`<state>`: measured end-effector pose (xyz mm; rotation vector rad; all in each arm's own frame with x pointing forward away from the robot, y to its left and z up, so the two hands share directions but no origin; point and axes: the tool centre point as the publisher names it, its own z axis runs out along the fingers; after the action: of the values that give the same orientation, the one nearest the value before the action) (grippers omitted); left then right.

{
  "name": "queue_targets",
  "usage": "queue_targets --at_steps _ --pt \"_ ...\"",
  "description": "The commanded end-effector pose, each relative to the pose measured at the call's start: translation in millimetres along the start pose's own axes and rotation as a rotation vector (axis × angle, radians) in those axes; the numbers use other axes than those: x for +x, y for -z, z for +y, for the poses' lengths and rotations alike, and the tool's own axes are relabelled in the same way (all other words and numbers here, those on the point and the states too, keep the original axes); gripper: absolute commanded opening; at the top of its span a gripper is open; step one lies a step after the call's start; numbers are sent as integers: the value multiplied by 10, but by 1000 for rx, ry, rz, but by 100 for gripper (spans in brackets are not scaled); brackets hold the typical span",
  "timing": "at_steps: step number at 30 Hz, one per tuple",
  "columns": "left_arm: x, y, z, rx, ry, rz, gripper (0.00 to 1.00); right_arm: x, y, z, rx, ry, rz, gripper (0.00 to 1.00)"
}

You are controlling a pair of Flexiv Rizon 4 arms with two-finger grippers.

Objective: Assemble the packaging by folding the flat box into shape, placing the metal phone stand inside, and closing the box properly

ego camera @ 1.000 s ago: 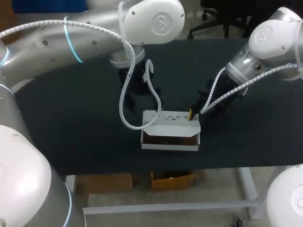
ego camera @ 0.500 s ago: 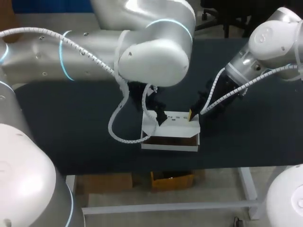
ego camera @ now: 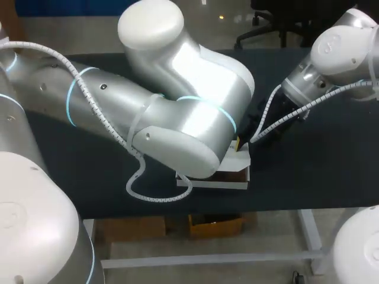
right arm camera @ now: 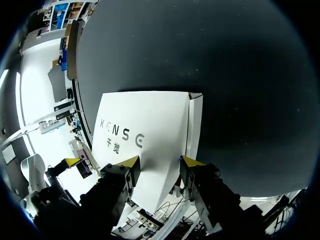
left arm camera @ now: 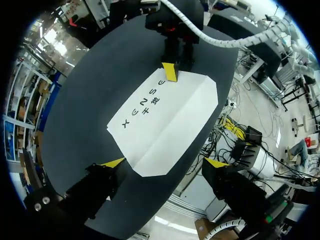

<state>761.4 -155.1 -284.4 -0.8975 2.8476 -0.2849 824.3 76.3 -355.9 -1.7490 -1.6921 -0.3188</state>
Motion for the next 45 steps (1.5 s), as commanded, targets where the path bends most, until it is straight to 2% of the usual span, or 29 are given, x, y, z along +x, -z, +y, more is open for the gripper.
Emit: queue_targets --at_steps 1,21,22,23,24,26,28,29,34,36,37,45 --pt "34 -15 8 3 1 -36 100 2 4 5 -1 -2 -1 49" --pt "39 -18 10 -3 6 -34 100 2 4 5 -1 -2 -1 48" --pt "12 -35 -2 4 -17 -30 100 2 4 5 -1 -2 -1 47" --pt "-15 -39 -12 18 -86 -18 100 2 4 5 -1 -2 -1 47" --pt "-56 -45 -22 11 -90 4 100 2 4 5 -1 -2 -1 47" --pt "-107 -46 -38 34 -188 17 100 2 4 5 -1 -2 -1 47" --pt "-163 -47 -55 33 -234 29 100 2 4 5 -1 -2 -1 47" --pt "-176 -44 -60 39 -289 27 100 2 4 5 -1 -2 -1 47" --pt "-226 4 -79 40 -439 28 100 2 4 5 -1 -2 -1 47" --pt "-229 58 -78 14 -454 -2 100 2 4 5 -1 -2 -1 48" --pt "-243 100 -80 -19 -419 -38 100 2 4 5 -1 -2 -1 48" --pt "-243 100 -80 -19 -419 -38 100 2 4 5 -1 -2 -1 48"
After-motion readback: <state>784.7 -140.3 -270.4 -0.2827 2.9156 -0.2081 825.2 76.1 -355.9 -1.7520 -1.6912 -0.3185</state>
